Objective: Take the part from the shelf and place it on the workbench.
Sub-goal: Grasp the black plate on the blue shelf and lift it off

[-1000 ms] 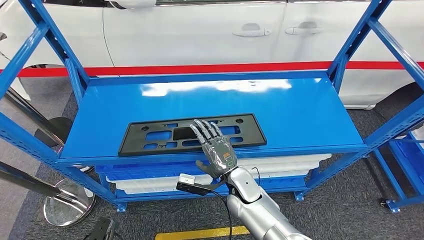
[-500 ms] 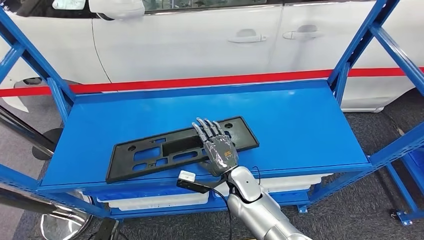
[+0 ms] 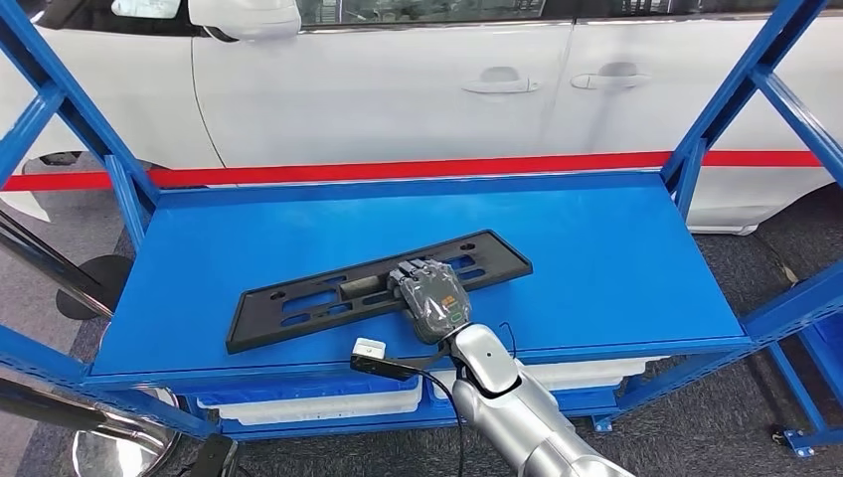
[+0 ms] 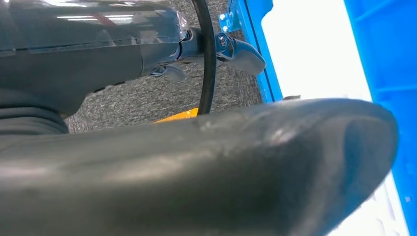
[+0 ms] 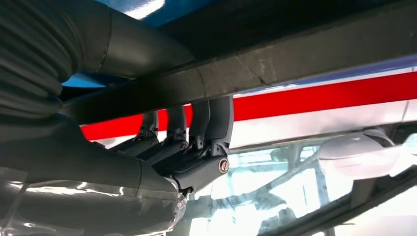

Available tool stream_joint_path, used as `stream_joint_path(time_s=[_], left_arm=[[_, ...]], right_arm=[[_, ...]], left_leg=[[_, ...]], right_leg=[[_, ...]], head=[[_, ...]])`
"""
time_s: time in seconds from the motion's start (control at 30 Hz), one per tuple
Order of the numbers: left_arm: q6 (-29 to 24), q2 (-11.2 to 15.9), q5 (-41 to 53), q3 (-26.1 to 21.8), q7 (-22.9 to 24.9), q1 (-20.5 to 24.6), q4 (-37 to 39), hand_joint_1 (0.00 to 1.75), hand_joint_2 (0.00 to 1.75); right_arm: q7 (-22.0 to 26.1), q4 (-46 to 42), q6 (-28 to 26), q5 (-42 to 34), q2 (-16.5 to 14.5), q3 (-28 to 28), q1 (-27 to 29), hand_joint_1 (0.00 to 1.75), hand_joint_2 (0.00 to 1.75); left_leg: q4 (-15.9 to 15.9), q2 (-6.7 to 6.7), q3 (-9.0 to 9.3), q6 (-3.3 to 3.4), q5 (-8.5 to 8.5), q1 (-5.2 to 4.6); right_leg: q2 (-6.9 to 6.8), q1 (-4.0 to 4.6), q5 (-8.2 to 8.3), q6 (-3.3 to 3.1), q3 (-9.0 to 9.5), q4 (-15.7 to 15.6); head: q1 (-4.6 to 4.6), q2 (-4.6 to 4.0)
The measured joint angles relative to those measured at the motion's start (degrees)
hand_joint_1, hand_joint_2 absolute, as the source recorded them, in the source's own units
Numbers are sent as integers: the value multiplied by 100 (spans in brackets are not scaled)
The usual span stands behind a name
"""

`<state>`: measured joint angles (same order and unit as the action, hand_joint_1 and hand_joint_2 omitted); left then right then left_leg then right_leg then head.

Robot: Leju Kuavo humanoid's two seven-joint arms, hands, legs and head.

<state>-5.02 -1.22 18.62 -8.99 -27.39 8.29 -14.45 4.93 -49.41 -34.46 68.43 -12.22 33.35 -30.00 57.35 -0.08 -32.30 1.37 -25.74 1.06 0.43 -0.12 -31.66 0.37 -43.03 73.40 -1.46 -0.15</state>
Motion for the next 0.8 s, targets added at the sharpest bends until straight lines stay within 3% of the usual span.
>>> stream_joint_path(time_s=[0.03,0.07,0.13,0.17,0.23,0.33,0.4,0.5,0.53,0.57,0.67,0.8], left_arm=[[5,0,5,-10,-1,-5,0,0,0],[13,-1,11,-23,-2,-10,0,0,0],[35,-4,30,-60,-9,-15,0,0,0],[46,-7,36,-74,-13,-14,0,0,0],[63,-10,40,-95,-22,-14,0,0,0],[74,-15,39,-119,-36,-18,0,0,0],[73,-25,36,-129,-48,-18,0,0,0],[72,-26,27,-153,-59,-51,0,0,0],[72,-25,26,-173,-66,-73,0,0,0],[72,-26,26,-199,-77,-95,0,0,0],[63,-20,28,-272,-120,-141,0,0,0],[61,-17,29,-284,-129,-146,0,0,0]], right_arm=[[7,-9,7,-5,4,0,0,175,175],[12,-26,16,-11,8,0,-1,175,175],[15,-73,35,-28,12,0,-13,175,175],[19,-94,38,-33,12,0,-23,175,175],[32,-128,37,-37,15,1,-38,175,175],[42,-174,34,-37,19,1,-46,175,175],[42,-195,35,-37,18,1,-48,175,175],[93,-208,71,-126,20,0,-9,175,175],[167,-236,105,-258,20,0,18,175,175],[283,-290,157,-475,20,-5,51,175,175],[679,-526,362,-1282,20,-22,150,175,175],[759,-584,411,-1457,20,-24,167,175,175]], left_leg=[[4,-3,8,0,-12,0],[9,-10,22,-7,-27,1],[23,-27,65,-38,-71,0],[37,-35,78,-65,-96,-11],[41,-40,90,-133,-128,-26],[44,-34,112,-241,-186,-10],[389,-26,-28,-284,-411,3],[1480,-23,-572,-327,-861,10],[1642,-22,-669,-335,-858,11],[1564,-20,-647,-336,-739,13],[714,-13,-251,-317,-221,19],[544,-12,-167,-312,-141,19]], right_leg=[[-7,-15,33,9,-44,77],[-13,-30,170,11,28,-72],[-24,-46,540,-10,417,-825],[-24,-39,649,-29,591,-1166],[-18,-11,672,-71,741,-1463],[-10,-12,676,-159,788,-1526],[-22,-40,687,-221,837,-1581],[-28,-24,675,-260,851,-1586],[-24,-20,671,-263,856,-1584],[-16,-19,666,-262,866,-1582],[15,-19,644,-247,901,-1569],[21,-19,639,-244,907,-1566]], head=[[0,0],[0,0],[-1,0],[-1,0],[-1,0],[-2,0],[-2,0],[-2,0],[-2,0],[-2,0],[-1,0],[-2,0]])
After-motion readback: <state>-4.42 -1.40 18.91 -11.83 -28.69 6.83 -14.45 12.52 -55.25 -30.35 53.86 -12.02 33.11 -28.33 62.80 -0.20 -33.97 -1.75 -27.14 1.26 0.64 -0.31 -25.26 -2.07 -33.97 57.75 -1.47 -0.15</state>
